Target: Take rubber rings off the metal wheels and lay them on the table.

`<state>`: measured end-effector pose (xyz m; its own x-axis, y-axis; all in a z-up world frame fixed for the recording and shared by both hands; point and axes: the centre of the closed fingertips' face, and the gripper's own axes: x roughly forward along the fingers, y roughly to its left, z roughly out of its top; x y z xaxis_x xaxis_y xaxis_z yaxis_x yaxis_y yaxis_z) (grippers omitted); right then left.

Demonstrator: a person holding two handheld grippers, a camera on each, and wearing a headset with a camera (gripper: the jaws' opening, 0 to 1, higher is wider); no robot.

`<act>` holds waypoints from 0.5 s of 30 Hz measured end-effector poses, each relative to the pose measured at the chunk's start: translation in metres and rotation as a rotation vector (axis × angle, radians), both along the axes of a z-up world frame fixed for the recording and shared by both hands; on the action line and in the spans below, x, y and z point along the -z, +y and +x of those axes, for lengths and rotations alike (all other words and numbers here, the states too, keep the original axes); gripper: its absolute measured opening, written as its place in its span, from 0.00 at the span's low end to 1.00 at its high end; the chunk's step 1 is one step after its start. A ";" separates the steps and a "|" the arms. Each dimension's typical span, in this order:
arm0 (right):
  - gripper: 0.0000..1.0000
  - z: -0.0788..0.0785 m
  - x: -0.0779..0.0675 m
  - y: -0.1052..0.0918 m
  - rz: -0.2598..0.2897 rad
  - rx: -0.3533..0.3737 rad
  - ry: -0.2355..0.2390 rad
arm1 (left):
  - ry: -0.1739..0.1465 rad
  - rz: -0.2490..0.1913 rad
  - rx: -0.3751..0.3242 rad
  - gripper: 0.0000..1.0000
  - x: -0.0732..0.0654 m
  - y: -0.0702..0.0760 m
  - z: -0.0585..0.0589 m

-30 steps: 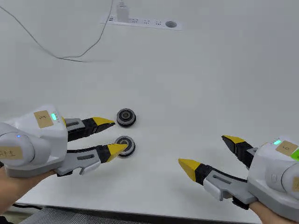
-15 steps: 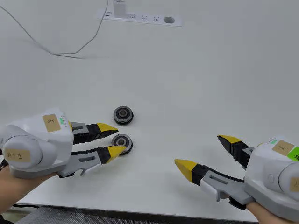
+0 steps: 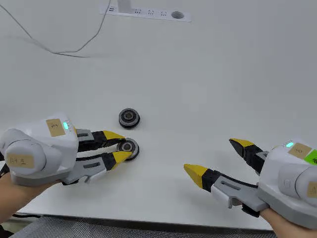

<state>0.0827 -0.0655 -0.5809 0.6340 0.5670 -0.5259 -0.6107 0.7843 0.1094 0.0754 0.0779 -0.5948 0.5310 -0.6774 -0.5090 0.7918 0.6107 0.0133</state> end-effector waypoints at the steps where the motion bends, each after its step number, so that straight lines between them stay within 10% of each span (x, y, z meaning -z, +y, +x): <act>1: 0.69 0.000 0.000 0.000 0.001 0.001 0.001 | 0.001 -0.001 0.003 0.17 0.000 -0.001 0.000; 15: 0.68 0.000 0.000 0.001 0.008 0.001 0.002 | -0.009 0.055 0.058 0.15 0.000 -0.003 -0.001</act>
